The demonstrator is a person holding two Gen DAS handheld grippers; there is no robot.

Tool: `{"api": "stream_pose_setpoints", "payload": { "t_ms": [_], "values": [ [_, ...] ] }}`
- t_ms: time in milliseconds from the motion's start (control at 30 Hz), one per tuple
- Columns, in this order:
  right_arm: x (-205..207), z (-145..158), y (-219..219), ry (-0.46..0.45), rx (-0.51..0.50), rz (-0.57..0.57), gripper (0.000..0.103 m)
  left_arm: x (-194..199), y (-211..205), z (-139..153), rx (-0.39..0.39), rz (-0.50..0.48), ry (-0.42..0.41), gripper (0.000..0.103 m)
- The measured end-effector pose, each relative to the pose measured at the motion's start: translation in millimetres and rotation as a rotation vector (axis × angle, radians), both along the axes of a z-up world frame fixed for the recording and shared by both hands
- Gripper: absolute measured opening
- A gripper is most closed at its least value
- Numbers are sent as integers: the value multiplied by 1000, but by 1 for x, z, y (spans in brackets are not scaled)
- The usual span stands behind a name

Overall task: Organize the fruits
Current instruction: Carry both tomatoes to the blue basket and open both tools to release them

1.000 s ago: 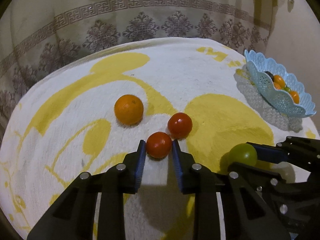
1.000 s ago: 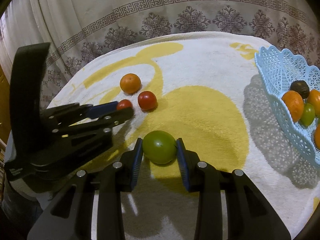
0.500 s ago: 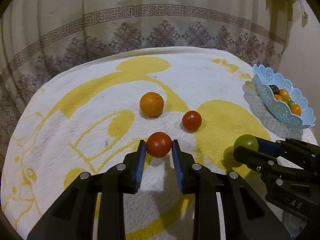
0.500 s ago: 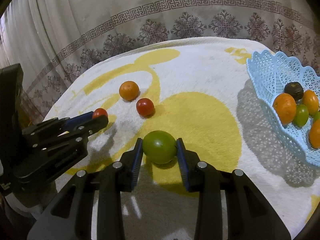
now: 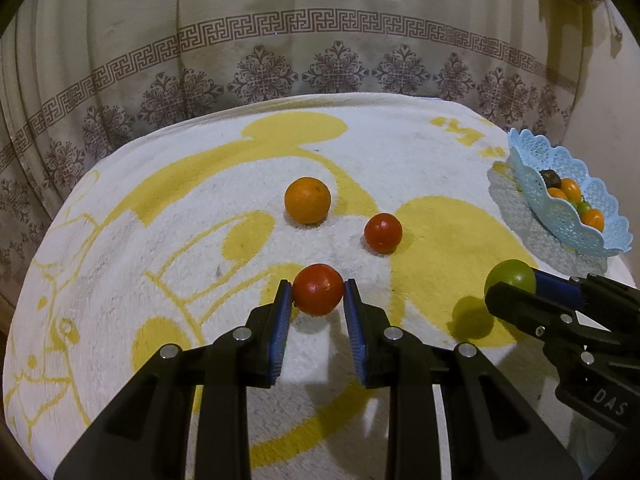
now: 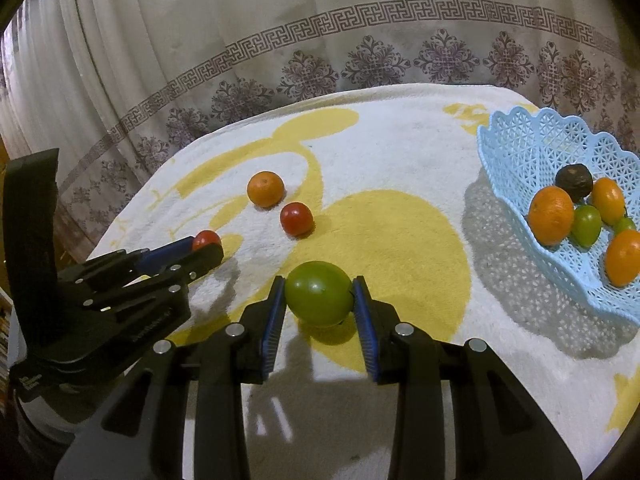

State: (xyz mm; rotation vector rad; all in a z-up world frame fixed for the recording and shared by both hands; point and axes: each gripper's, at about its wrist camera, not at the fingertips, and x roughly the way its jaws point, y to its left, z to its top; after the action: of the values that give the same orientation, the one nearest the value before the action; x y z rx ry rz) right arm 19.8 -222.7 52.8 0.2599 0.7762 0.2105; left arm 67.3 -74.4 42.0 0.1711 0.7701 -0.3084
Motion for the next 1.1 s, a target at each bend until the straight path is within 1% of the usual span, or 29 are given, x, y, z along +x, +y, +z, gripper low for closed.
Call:
{"api": "stream_pose_setpoints", "payload": {
  "t_ms": [633,1100],
  "values": [
    [-12,7,-9,-5,11,-15,35,-13,-15,8,0,-21,-16,27],
    [-28,21,-35,-37,9,-69,35,-21,-32,20,-6,-56,-38,27]
  ]
}}
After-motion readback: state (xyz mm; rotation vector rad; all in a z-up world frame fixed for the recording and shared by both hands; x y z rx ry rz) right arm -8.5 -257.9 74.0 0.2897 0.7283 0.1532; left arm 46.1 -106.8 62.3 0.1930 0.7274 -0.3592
